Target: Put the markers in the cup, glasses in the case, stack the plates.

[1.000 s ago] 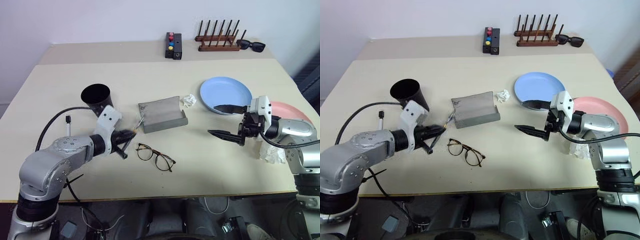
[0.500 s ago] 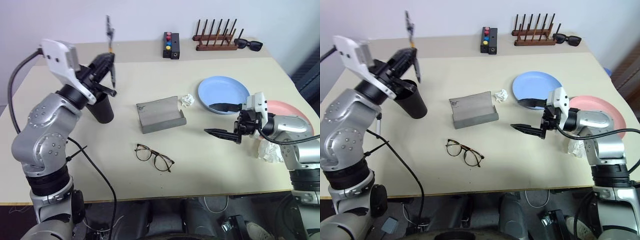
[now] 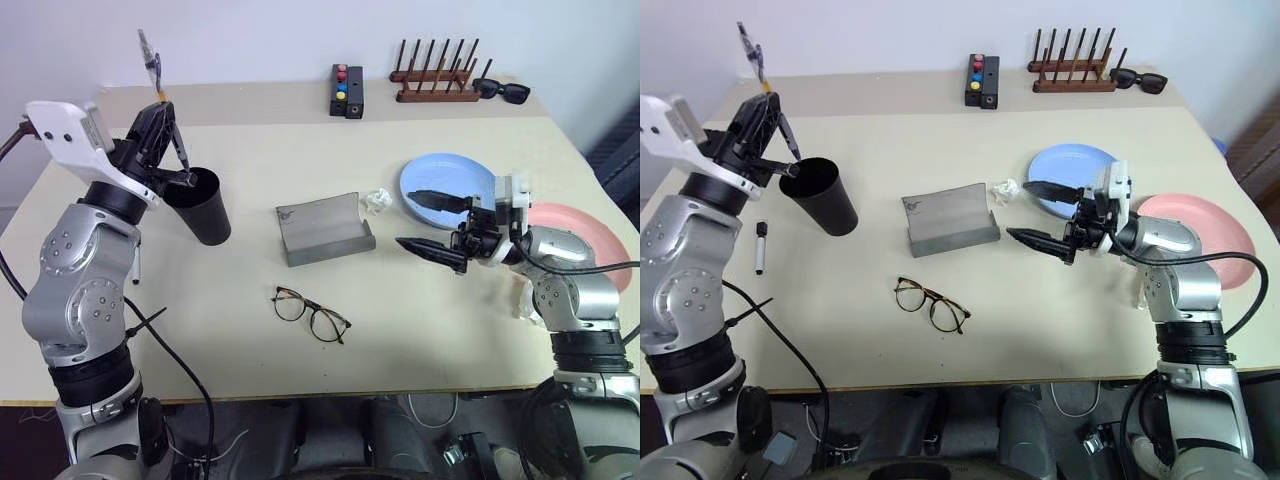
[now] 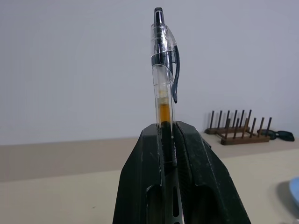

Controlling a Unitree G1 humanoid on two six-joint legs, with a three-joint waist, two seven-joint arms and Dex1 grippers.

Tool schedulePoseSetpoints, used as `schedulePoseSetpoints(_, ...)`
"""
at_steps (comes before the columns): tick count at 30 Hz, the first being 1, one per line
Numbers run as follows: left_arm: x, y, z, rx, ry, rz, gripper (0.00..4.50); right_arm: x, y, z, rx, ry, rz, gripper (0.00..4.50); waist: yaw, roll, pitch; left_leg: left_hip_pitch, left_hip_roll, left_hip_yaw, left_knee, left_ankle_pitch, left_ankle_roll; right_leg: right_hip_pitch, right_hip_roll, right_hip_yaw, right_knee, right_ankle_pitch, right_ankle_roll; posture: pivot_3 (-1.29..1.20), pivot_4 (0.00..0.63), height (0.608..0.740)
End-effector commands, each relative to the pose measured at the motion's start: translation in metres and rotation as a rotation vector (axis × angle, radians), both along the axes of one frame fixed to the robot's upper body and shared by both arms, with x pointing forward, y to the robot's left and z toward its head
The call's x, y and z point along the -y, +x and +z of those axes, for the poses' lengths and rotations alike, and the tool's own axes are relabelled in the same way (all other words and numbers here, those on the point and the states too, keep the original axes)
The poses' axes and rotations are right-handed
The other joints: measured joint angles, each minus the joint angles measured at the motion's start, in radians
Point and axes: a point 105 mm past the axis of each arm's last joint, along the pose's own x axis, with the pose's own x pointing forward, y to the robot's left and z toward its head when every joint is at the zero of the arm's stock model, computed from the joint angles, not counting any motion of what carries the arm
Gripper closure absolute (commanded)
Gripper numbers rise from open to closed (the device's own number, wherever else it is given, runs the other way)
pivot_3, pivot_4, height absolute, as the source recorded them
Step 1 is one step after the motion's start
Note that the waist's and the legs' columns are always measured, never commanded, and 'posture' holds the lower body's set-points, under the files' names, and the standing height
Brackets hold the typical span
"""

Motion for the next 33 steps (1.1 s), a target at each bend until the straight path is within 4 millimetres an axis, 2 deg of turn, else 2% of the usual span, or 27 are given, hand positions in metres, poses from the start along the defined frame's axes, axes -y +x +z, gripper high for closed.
schedulePoseSetpoints(1,-0.001,-0.006,0.010,0.060,0.012,0.027,4.43,0.000,-0.004,0.011,0.049,0.035,0.028,0.00,0.000,0.000,0.000,0.000,0.000,0.000,0.000,0.000,0.000,0.000,0.000,0.000,0.000,0.000,0.000,0.00,0.150,0.740)
schedulePoseSetpoints(14,-0.022,-0.004,0.013,0.118,0.096,0.189,4.43,0.000,-0.001,0.005,0.048,0.033,0.043,0.00,0.000,0.000,0.000,0.000,0.000,0.000,0.000,0.000,0.000,0.000,0.000,0.000,0.000,0.000,0.000,0.00,0.150,0.740)
schedulePoseSetpoints(22,-0.024,-0.007,-0.007,0.125,0.227,0.251,4.43,0.004,0.001,0.003,0.050,0.023,0.036,0.00,0.000,0.000,0.000,0.000,0.000,0.000,0.000,0.000,0.000,0.000,0.000,0.000,0.000,0.000,0.000,0.00,0.150,0.740)
schedulePoseSetpoints(33,-0.020,0.002,-0.032,0.108,0.266,0.253,4.43,0.007,0.000,0.004,0.051,0.010,0.035,0.00,0.000,0.000,0.000,0.000,0.000,0.000,-0.001,0.000,0.000,0.000,0.000,0.000,0.000,0.000,0.000,0.00,0.150,0.740)
